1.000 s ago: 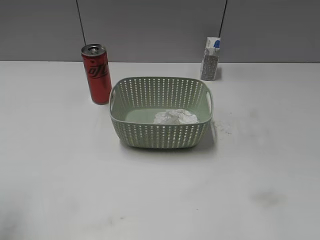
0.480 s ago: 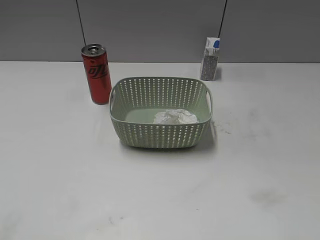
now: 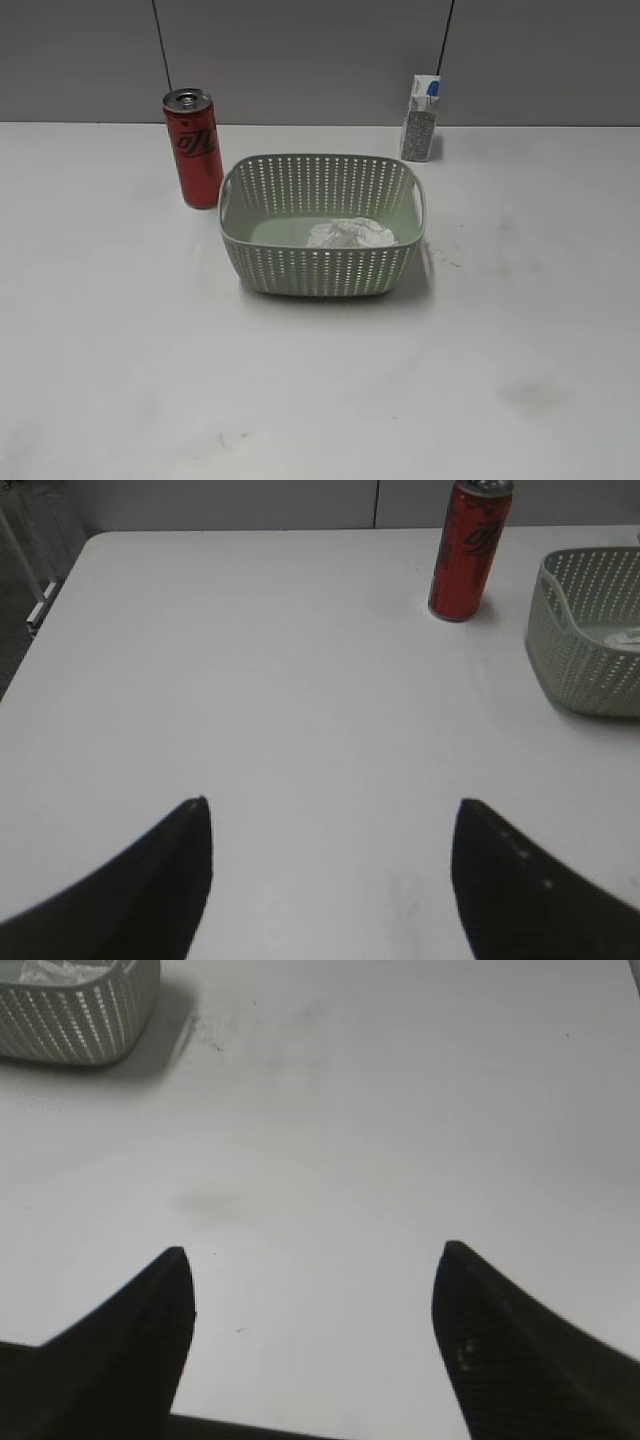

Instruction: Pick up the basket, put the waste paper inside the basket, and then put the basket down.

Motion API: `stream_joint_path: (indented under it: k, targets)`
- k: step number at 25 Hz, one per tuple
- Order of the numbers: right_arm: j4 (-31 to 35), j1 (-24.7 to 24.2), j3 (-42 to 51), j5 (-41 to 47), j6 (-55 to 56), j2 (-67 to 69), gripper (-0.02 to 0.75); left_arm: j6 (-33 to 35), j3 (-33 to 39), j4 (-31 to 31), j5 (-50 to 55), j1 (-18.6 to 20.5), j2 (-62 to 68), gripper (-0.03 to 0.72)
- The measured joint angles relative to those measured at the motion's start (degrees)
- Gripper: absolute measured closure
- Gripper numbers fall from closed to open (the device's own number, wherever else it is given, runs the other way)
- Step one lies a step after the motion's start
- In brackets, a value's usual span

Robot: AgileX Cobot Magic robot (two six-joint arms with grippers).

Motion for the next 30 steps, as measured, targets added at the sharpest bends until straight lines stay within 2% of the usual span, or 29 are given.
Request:
stream_joint_path:
  k: [6,30]
  targets:
    - [-0.8,0.0,1.9,-4.2,-0.2,-3.3,0.178,0.0,0.1,0.1,0.1,0.0,-1.1,0.125]
    - [-1.2,0.0,2.0,-4.8,-0.3,-3.3,0.178,-0.1,0.1,0.1,0.1,0.0,-1.1,0.132]
